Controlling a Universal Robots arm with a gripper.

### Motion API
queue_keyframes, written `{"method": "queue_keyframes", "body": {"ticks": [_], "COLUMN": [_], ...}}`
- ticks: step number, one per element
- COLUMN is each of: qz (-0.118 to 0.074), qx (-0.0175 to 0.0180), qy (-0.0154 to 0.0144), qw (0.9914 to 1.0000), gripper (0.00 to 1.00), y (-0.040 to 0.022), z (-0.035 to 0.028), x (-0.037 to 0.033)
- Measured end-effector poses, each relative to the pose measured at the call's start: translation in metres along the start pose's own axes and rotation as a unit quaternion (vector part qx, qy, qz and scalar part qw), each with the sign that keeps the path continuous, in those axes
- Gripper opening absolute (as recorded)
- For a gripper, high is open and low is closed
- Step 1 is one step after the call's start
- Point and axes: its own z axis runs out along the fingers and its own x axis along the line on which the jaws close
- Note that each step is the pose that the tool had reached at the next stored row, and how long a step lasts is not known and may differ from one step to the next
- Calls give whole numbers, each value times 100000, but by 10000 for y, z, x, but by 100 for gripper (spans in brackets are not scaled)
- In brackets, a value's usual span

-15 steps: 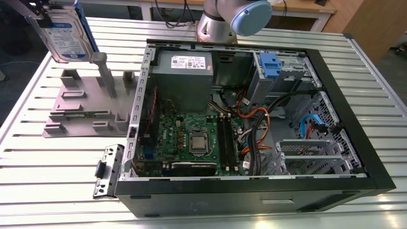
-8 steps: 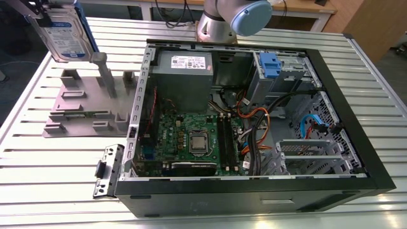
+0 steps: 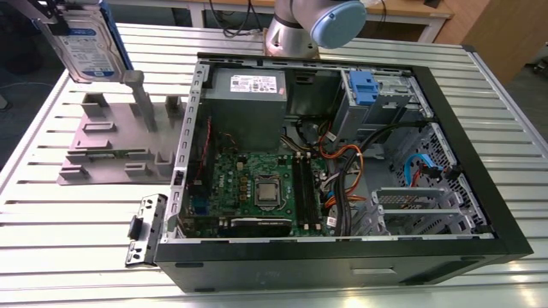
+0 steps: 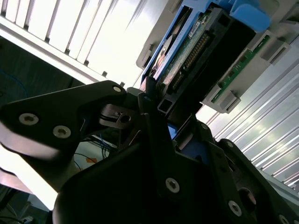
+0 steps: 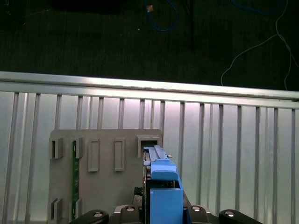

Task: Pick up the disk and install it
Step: 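Pick up the disk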

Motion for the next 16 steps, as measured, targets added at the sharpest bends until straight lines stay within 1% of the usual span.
{"method": "queue_keyframes", "body": {"ticks": [16], "qz": [-1], "qx": [0], "qy": [-1], "qw": [100000], "gripper": [36], "y": [2], "z": [-43], "x": [-4]}}
